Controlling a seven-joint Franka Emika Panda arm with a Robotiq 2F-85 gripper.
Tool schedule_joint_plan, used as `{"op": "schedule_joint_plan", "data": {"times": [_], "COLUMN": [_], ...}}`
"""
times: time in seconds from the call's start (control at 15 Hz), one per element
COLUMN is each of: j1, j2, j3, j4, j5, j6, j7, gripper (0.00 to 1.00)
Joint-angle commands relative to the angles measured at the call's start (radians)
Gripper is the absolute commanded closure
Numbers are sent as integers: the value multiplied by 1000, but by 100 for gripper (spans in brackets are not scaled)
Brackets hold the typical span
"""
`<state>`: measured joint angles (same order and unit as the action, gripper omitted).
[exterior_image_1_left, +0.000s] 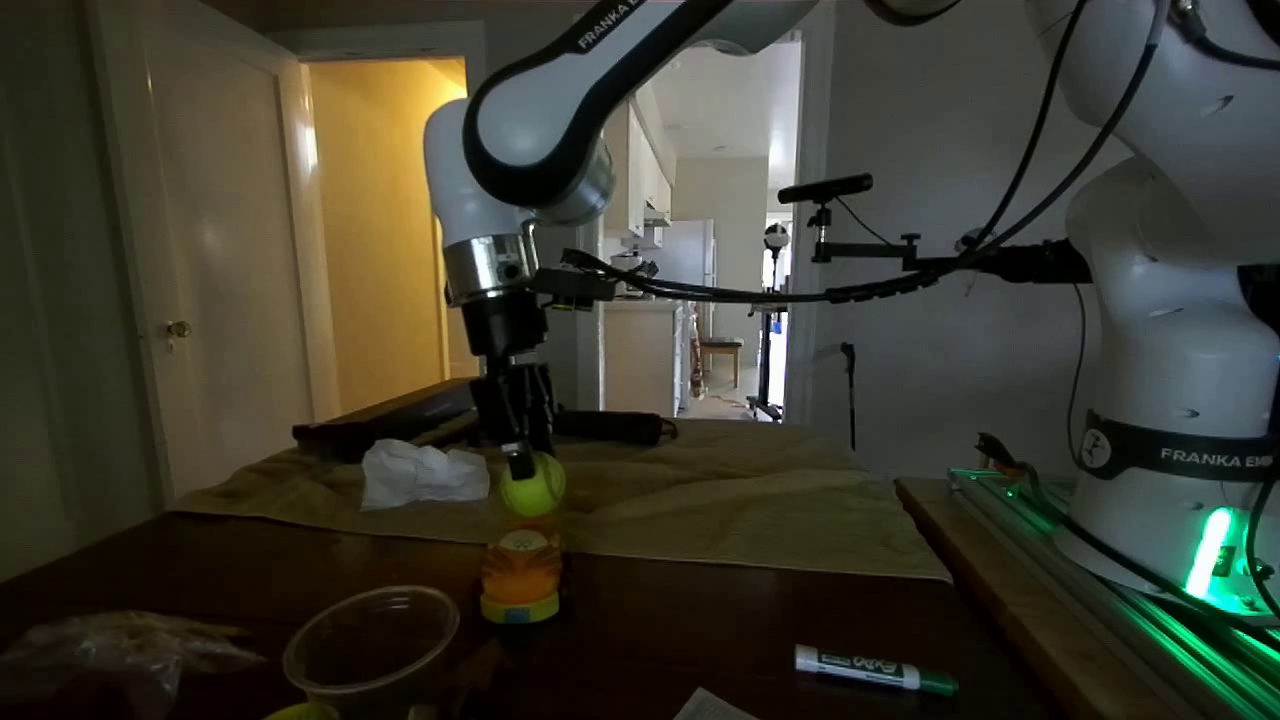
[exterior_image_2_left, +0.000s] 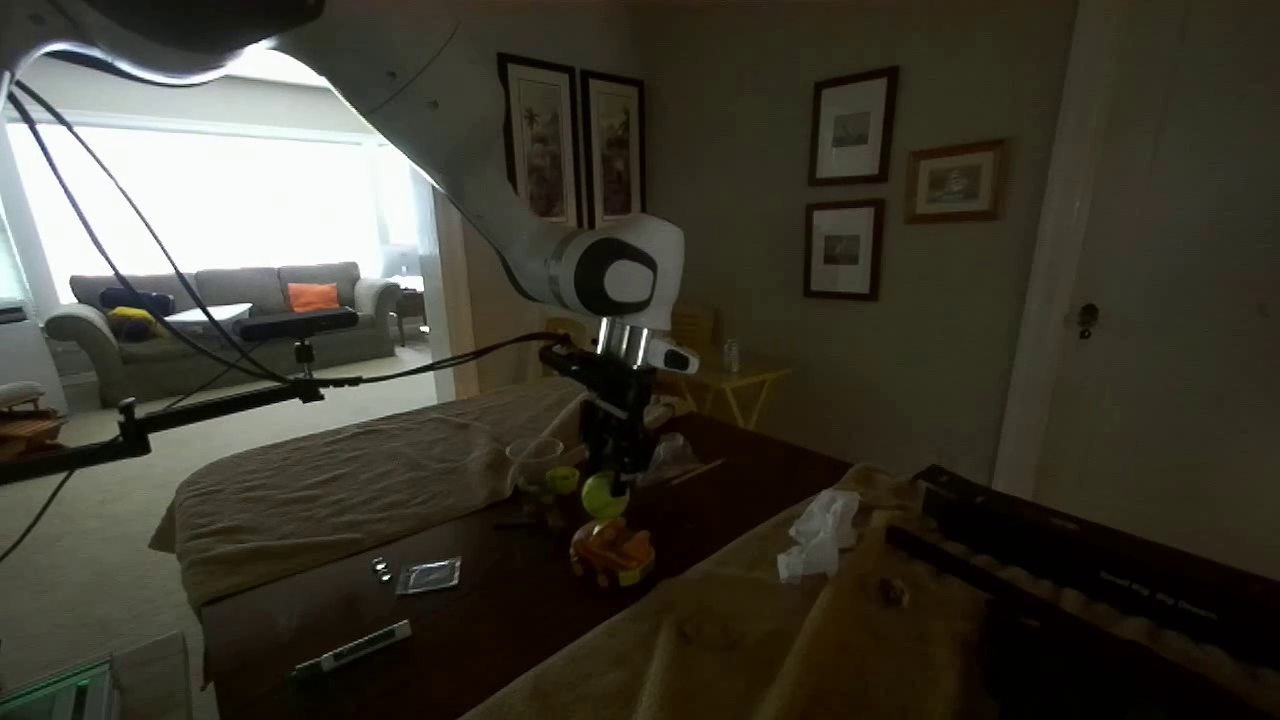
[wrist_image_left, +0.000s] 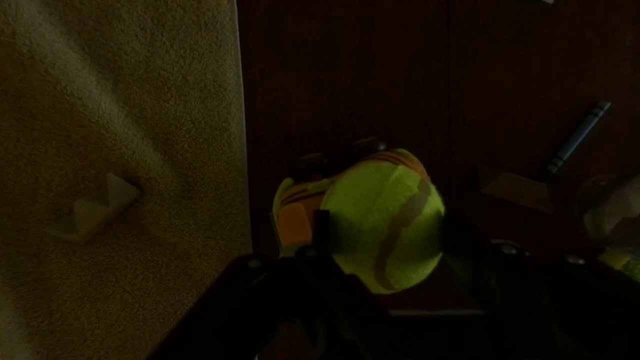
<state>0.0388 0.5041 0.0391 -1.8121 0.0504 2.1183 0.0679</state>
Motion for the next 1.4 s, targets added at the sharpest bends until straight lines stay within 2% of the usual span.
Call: {"op": "schedule_joint_plan", "data": {"times": [0.0,0.33,1.33], "j1": [-11,-26,-39], "j2": [-28,-23,56], "j3": [-2,-11,-17], "j4": [-51,-60,62], "j5": [30,31,20], "j6": [27,34,2], "j7": [4,0,-24], "gripper": [67,67,67]}}
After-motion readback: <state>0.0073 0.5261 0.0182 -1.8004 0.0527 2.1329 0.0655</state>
